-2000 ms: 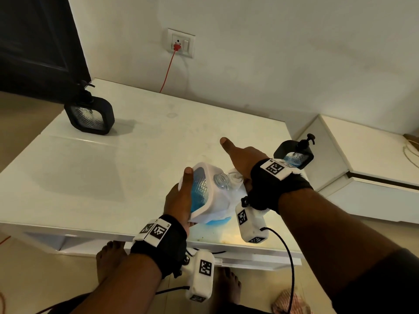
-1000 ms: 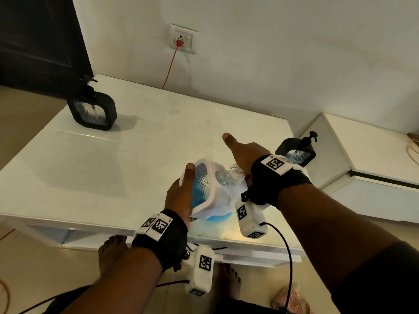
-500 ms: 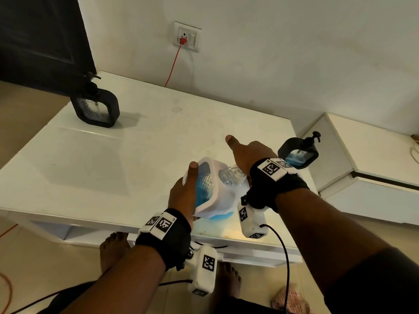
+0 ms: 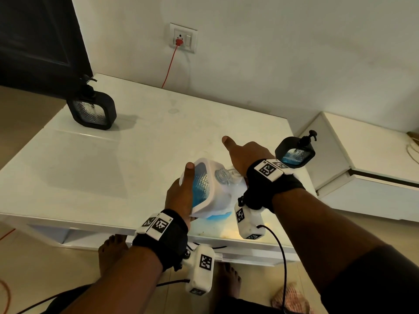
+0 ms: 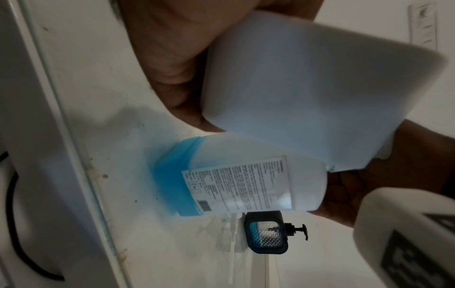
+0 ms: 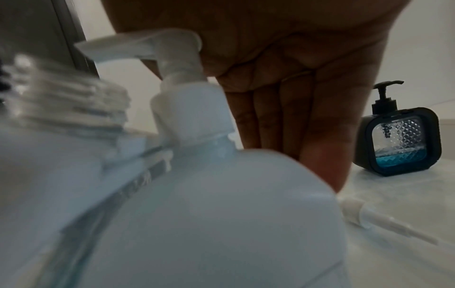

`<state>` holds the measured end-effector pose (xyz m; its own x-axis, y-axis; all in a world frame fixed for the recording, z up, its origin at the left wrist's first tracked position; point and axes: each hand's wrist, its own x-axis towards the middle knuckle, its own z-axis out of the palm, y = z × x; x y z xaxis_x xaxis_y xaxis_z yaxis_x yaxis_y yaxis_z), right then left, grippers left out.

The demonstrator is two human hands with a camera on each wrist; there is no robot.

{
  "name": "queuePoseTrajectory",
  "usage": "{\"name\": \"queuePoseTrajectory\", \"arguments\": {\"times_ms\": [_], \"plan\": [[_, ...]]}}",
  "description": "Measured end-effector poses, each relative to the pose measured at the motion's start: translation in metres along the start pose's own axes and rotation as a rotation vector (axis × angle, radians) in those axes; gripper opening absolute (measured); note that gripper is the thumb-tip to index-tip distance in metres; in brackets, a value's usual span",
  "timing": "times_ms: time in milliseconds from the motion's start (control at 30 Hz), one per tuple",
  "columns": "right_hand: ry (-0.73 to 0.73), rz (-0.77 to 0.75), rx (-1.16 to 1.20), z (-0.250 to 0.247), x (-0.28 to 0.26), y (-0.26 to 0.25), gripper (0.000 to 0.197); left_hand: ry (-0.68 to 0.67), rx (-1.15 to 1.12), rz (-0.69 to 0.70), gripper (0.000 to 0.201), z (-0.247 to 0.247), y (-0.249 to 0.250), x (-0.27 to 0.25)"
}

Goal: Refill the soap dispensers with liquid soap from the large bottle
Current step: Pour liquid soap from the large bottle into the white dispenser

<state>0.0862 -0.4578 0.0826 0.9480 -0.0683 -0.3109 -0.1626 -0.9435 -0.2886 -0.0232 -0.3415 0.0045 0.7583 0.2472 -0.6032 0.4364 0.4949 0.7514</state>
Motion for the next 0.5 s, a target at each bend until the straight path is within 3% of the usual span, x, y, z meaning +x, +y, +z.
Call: {"name": "queuePoseTrajectory", "arguments": {"times_ms": [200, 300, 400, 500], "plan": [[-0.087, -0.015, 0.073, -0.0074, 0.0014, -0.0022, 0.084, 0.006, 0.023, -0.008, 0.108, -0.0014, -0.0019, 0.0045], [-0.067, -0.019, 0.073, -0.0060, 0.0024, -0.0025, 0.079, 0.011, 0.019, -0.010, 0.092, -0.0008, -0.0006, 0.0040], [-0.040, -0.003, 0.038, -0.0024, 0.0030, -0.0017, 0.075, 0.023, 0.013, -0.022, 0.090, -0.0017, 0.0002, 0.0040], [-0.017, 0.005, 0.017, 0.0003, 0.0043, 0.0003, 0.070, 0.021, -0.005, -0.022, 0.067, -0.0019, -0.0005, 0.0051]]}}
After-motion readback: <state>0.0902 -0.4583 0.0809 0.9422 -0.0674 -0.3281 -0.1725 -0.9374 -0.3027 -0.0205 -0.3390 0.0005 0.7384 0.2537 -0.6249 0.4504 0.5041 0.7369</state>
